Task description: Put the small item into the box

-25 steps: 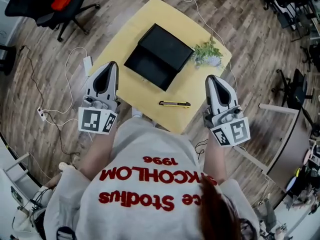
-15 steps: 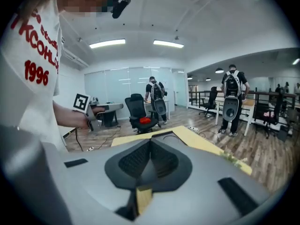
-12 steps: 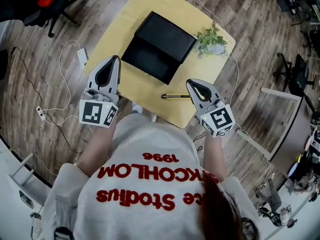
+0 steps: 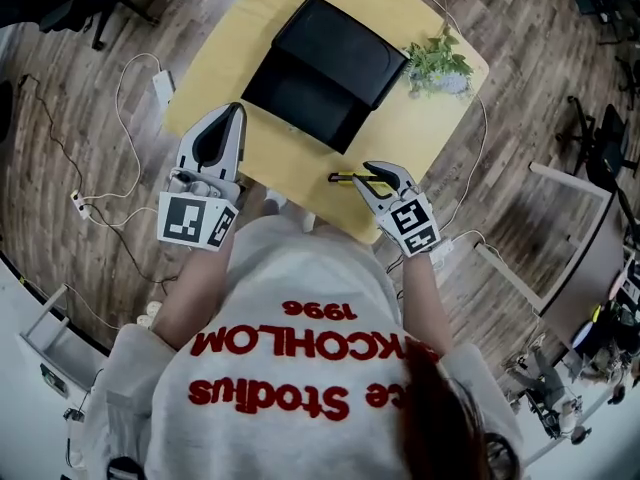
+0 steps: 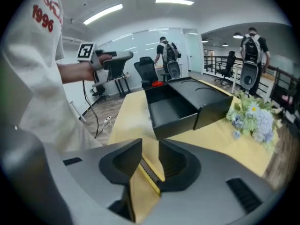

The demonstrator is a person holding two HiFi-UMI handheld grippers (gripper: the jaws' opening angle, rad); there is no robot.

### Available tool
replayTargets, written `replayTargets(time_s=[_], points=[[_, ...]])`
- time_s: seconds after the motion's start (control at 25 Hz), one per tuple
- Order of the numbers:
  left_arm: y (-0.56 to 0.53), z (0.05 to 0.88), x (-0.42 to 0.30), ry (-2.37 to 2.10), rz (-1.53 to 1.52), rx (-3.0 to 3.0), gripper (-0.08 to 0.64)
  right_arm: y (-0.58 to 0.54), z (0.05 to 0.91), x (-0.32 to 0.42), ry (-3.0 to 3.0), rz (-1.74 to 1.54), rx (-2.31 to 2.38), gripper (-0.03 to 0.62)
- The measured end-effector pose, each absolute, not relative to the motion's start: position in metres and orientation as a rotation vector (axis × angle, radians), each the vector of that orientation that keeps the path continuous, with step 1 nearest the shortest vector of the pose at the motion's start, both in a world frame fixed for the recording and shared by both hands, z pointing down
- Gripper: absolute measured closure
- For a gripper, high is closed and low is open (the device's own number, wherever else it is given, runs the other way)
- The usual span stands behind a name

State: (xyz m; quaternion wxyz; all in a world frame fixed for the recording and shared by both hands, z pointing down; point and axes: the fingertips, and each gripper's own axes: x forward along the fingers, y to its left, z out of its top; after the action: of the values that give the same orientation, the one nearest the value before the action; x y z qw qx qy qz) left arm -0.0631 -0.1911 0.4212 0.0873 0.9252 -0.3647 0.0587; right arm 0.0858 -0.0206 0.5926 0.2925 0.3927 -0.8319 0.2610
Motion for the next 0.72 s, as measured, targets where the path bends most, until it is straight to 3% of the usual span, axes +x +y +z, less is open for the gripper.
replayTargets(time_s=[0.52,0.72], points=[[-0.176,0.433,-0.08,-1.163,0.227,2.702,0.554,0.011,0.655,0.057,-2.082,0.391,0.583,0.403],[-0.173,0.434,-0.089,-1.193,0.234,2.691,0.554,0.011,0.658,0.054,-2.081,0.403,0.535,0.424]])
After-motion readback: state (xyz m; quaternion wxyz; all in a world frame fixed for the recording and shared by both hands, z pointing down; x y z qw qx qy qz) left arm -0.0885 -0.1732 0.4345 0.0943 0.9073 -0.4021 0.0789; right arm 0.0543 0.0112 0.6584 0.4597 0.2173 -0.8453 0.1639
